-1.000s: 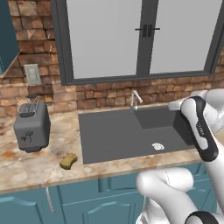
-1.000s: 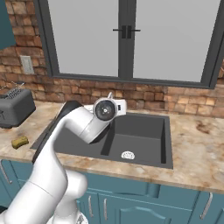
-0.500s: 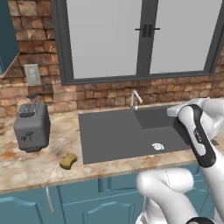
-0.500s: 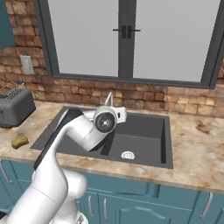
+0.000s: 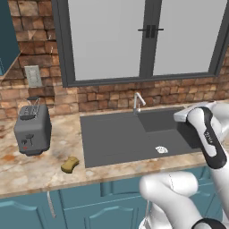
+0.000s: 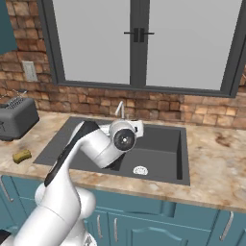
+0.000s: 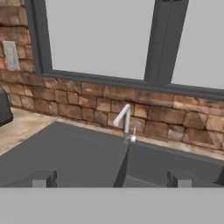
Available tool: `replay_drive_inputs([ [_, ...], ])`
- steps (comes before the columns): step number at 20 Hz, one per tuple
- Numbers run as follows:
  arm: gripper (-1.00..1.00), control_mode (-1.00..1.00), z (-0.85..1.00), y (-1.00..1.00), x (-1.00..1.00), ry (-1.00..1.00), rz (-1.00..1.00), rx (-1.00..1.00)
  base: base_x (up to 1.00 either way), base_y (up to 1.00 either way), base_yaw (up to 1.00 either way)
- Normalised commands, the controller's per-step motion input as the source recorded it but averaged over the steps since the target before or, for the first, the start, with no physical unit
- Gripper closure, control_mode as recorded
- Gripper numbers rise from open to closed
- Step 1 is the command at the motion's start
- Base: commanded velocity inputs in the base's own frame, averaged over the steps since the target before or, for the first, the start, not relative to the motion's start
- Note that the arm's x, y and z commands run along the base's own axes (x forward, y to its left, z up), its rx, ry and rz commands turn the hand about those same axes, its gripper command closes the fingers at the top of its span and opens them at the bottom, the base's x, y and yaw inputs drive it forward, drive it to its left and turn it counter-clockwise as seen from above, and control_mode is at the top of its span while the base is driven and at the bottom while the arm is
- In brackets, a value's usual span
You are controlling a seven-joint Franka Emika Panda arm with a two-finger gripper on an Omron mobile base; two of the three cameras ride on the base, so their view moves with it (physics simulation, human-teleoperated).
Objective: Soak the sponge with water for a few seconds and then drop it inside the sink.
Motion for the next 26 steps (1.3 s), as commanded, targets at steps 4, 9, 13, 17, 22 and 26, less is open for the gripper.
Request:
replay_drive_inputs([
  [4, -1.00, -1.00, 0.00, -0.21, 0.00, 0.00, 0.16, 0.00, 0.00, 0.00, 0.00],
  [9, -1.00, -1.00, 0.00, -0.03, 0.11, 0.00, 0.20, 0.00, 0.00, 0.00, 0.00],
  [13, -1.00, -1.00, 0.00, 0.00, 0.17, 0.00, 0.20, 0.00, 0.00, 0.00, 0.00],
  [17, -1.00, -1.00, -0.03, 0.00, 0.22, 0.00, 0.19, 0.00, 0.00, 0.00, 0.00],
  [22, -1.00, -1.00, -0.05, 0.00, 0.22, 0.00, 0.15, 0.00, 0.00, 0.00, 0.00],
  [26, -1.00, -1.00, -0.09, 0.00, 0.32, 0.00, 0.06, 0.00, 0.00, 0.00, 0.00],
])
